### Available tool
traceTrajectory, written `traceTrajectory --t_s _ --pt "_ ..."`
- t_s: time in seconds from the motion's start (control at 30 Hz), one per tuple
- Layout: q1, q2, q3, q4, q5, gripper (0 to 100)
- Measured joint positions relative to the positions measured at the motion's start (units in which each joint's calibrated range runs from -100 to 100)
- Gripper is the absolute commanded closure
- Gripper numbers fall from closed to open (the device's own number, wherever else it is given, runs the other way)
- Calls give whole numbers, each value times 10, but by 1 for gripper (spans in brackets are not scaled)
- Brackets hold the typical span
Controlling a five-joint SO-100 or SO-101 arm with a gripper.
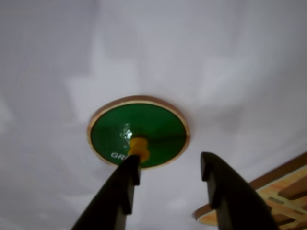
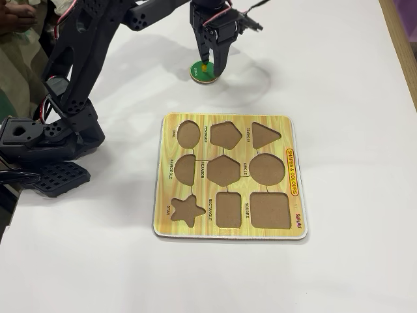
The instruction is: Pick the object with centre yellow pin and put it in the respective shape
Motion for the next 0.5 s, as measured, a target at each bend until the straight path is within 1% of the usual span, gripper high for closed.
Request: traceTrajectory --t_s 0.3,0.5 --pt "-4 11 -11 6 0 85" --pt "-28 12 -11 5 0 85"
